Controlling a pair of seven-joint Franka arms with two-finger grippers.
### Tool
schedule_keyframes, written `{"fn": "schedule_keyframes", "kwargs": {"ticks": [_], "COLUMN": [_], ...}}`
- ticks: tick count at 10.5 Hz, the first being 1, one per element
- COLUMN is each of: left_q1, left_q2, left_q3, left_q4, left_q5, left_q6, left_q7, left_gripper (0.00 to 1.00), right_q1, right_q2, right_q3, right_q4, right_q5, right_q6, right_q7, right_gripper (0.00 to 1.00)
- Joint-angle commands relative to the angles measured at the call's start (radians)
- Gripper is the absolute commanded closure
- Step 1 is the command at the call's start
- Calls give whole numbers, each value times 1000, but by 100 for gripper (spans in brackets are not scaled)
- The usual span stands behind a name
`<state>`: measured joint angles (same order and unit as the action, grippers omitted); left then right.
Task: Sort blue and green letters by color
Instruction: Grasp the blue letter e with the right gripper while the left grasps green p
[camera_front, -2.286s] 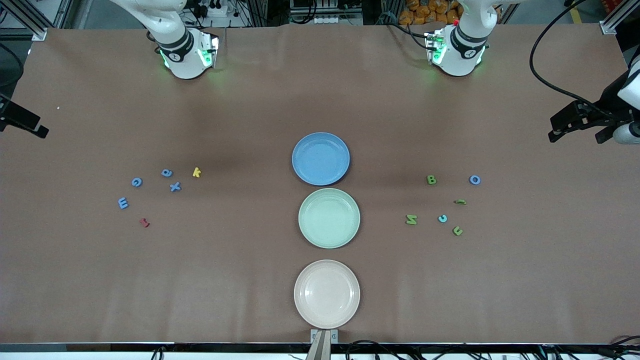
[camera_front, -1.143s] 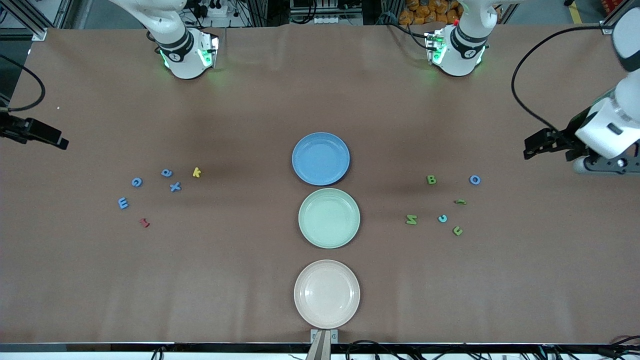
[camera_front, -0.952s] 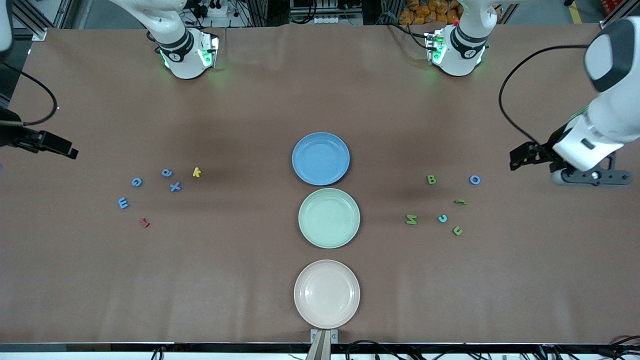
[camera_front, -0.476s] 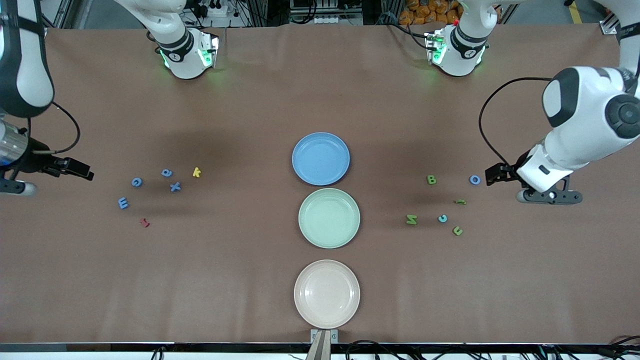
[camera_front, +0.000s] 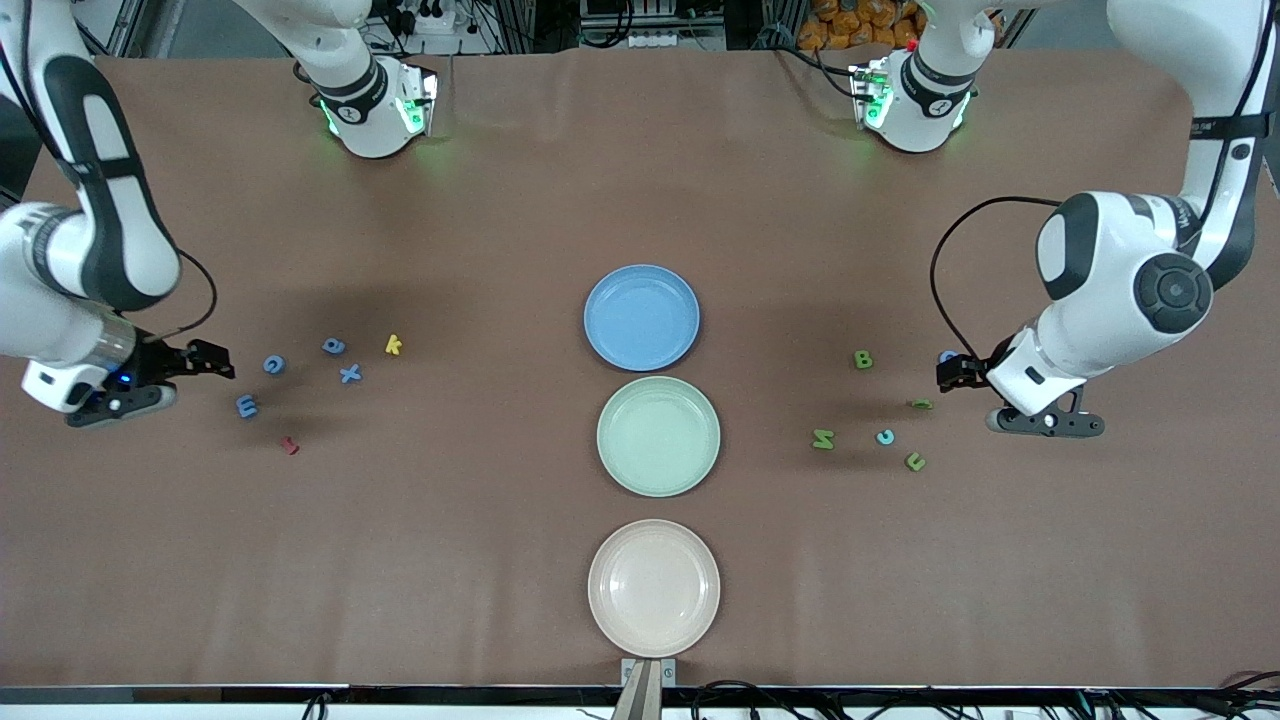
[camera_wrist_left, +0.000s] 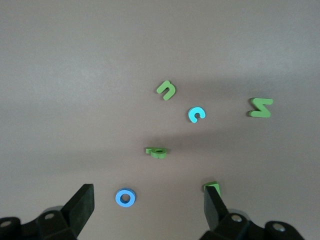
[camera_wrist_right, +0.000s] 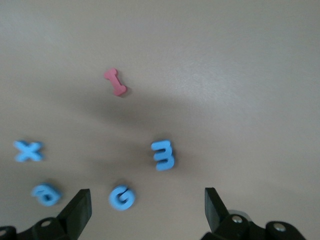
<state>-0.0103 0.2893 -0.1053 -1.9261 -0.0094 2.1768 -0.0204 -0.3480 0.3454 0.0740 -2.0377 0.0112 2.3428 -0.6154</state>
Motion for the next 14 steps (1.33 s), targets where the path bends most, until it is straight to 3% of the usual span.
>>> {"fn": "schedule_keyframes", "kwargs": {"ticks": [1,3,10,12,14], "left_q1": [3,6,-4,-4,-5], "left_q2": [8,13,80,105,129], "left_q3": [-1,-1,-1,-2,-1], "left_q4": [-63,-140,-205,-205,-212], "left_q5": [25,25,32,87,88], "left_q6": [62,180,348,377,412], "left_q7": [-18,-18,-23,-24,-24], "left_gripper": [5,6,15,17,21], "right_q1": [-34,-34,-19,-10,7], "right_q2": [98,119,190,196,199], "right_q3": [9,9,-16,-19,-31], "right_q4": [4,2,-1,-27,-49], "right_q5": [-31,-31,-33,-33,-33], "right_q6": [130,157,266,302,334], "right_q7": [-225,-262,-262,-262,-262], "right_gripper": [0,0,0,1,19]}}
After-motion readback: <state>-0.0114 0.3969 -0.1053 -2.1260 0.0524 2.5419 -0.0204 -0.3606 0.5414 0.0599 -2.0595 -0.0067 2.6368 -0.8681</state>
